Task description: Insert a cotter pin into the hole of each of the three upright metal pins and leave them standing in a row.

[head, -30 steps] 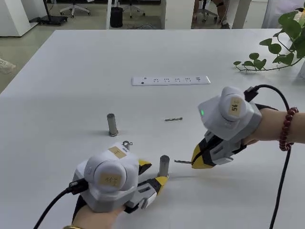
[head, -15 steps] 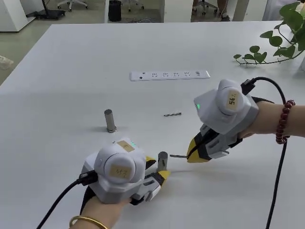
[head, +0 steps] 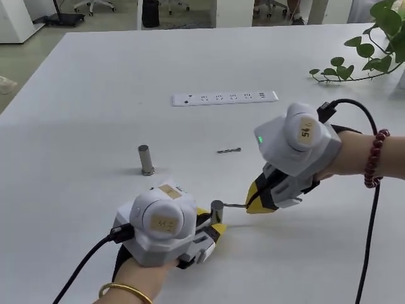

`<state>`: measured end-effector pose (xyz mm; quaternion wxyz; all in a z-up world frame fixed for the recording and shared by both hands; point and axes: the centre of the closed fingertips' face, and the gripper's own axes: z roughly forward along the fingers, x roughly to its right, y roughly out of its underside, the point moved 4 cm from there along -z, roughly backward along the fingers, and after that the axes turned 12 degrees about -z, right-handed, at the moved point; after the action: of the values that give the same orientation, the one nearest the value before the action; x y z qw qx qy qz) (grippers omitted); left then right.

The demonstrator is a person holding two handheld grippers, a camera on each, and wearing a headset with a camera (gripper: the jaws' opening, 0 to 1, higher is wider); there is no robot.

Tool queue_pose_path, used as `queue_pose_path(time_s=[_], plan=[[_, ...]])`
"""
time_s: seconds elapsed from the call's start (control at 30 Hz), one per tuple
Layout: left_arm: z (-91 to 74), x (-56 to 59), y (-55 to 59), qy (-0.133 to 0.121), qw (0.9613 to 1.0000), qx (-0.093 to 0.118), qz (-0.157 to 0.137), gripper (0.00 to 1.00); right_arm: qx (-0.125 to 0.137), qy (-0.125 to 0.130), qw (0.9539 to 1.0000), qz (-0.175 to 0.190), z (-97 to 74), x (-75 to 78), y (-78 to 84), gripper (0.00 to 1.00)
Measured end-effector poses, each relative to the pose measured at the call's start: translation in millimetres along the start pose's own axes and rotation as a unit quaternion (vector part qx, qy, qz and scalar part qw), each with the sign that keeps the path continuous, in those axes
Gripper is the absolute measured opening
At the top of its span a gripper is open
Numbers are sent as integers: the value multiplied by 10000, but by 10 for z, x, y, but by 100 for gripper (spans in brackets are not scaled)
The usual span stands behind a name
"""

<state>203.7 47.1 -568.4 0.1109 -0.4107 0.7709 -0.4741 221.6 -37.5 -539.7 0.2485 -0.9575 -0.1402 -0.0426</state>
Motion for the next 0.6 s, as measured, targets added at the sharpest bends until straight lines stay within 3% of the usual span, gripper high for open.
queue_pose_path(time_s=[0.6], plan=[[18,-18,-5,24,10000,1,-10,11,-128,-74,9998,-123,40,-1,-36,0]])
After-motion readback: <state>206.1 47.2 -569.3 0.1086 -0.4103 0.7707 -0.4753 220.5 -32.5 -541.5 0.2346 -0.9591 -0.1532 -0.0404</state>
